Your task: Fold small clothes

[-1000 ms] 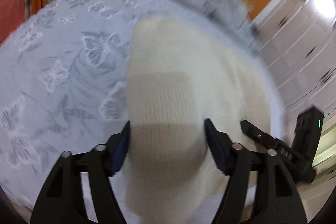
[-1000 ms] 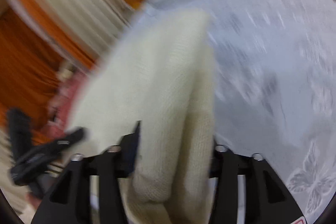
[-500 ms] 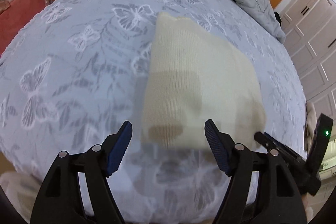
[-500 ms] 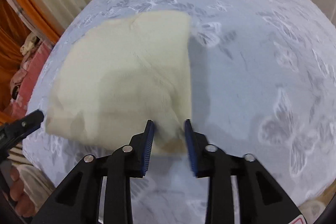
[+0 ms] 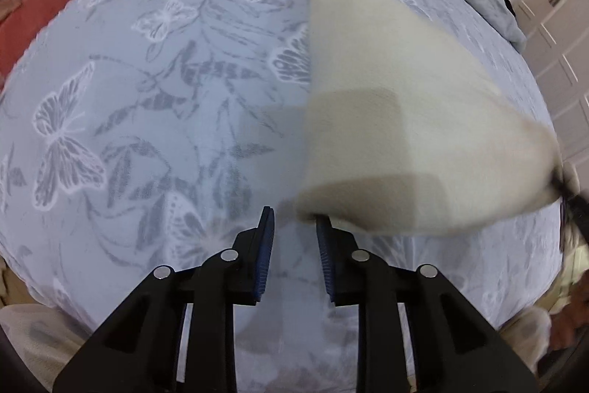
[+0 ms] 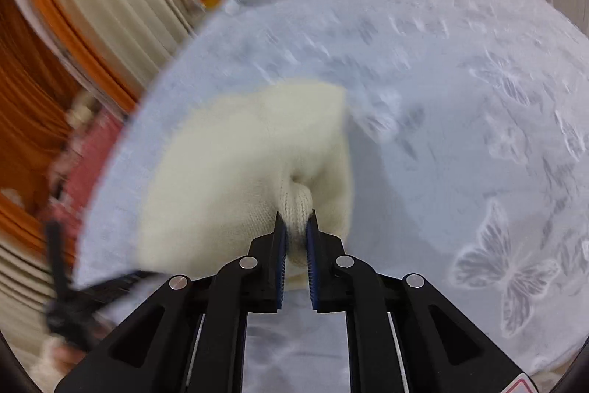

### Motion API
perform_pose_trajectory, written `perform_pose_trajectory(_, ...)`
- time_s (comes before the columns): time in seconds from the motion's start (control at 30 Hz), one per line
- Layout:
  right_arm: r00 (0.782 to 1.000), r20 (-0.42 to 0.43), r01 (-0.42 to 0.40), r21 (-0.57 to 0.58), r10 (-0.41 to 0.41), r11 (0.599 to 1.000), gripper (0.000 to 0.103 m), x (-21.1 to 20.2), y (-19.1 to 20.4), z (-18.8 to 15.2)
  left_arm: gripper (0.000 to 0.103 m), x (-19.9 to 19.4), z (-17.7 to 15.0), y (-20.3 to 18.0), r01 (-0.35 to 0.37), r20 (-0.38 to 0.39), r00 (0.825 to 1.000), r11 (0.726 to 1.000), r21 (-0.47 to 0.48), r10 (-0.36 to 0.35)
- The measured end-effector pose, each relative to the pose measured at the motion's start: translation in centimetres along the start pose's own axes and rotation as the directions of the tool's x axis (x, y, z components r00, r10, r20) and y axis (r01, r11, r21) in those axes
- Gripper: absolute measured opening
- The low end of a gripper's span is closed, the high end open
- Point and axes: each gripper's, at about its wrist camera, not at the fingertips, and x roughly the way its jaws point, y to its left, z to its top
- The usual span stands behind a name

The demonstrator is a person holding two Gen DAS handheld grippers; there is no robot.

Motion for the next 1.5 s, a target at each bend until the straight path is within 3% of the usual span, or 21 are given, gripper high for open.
perform_pose_trajectory(0.03,0.997,-0.066,0.03,-0.005,-0.031,1.0,0.009,2.6,-0.7,-1.0,0.025,0.4,0.0,-0.2,-0.019,-0.004,1.0,1.0,0.008,0.019)
perform_pose_trajectory(0.13,1.0,-0.027,0.012,0.039,-0.011,0.999,0.01,2.2,-1.1,-1.3,0.025,0.1,-0.3,-0.9,-0.052,0.01,0.999,0.998,0.047,0.052)
perform_pose_trajectory(0.23,0.999,-0.033,0.012,0.033,-0.011,0.999,0.01,1.7,-0.6,-0.6,0.025,-1.3,-0.8,-1.0,-0.023,0.031,0.999,0.999,0.043,0.021)
perform_pose_trajectory(0.3,0.999,-0.038,0.025,0.006,-0.024,1.0,0.01,1.8,-0.3,-0.5,0.037,-2.4,-1.4,-1.6,-0.004,0.052,0.999,0.998,0.062,0.001)
perform_pose_trajectory(0.4,0.999,-0.045,0.021,0.023,-0.02,1.0,0.01,2.1,-0.7,-0.3,0.037,-1.3,-1.3,-2.9,0.004,0.027,1.0,0.996,0.086,-0.006)
perform_pose_trajectory(0.57,0.998,-0.055,0.029,0.0,-0.029,1.0,0.01,2.5,-0.5,-0.2,0.038,-0.5,0.2,-2.3,-0.046,0.063,0.997,0.997,0.064,0.042)
perform_pose_trajectory(0.67,0.998,-0.056,0.03,-0.016,-0.031,0.999,0.011,3.1,-0.5,-0.2,0.04,-0.2,0.7,0.5,-0.011,0.047,0.999,1.0,-0.008,0.011)
perform_pose_trajectory(0.83,0.997,-0.062,0.042,0.02,-0.041,0.999,0.013,2.7,-0.7,0.2,0.042,0.1,-0.3,-1.0,-0.082,0.068,0.995,0.995,0.055,0.078)
perform_pose_trajectory(1.0,0.992,0.123,0.004,0.024,-0.007,1.0,0.015,-2.8,2.5,0.7,0.042,0.1,-0.3,-0.9,-0.071,0.062,0.996,0.996,0.046,0.068)
perform_pose_trajectory(1.17,0.982,0.186,-0.004,0.002,0.004,1.0,0.015,-2.9,4.2,2.2,0.042,0.1,-0.2,-0.7,-0.066,0.057,0.996,0.997,0.042,0.064)
perform_pose_trajectory(1.27,0.982,0.186,-0.023,0.047,0.014,0.999,0.015,-2.5,3.7,2.8,0.042,0.3,-0.2,-0.6,-0.065,0.056,0.996,0.997,0.044,0.063)
perform_pose_trajectory(1.33,0.984,0.177,0.011,0.035,-0.017,0.999,0.014,-2.3,3.3,3.0,0.043,0.4,-0.2,-0.5,-0.065,0.056,0.996,0.997,0.046,0.063)
perform_pose_trajectory(1.43,0.991,0.097,0.097,0.015,-0.098,0.995,0.014,-0.7,2.1,2.2,0.049,0.7,-0.2,-0.2,-0.064,0.053,0.997,0.997,0.038,0.062)
perform_pose_trajectory(1.5,0.991,-0.002,0.131,0.009,-0.131,0.991,0.015,1.4,0.5,1.1,0.051,0.8,-0.3,-0.1,-0.056,0.051,0.997,0.998,0.034,0.055)
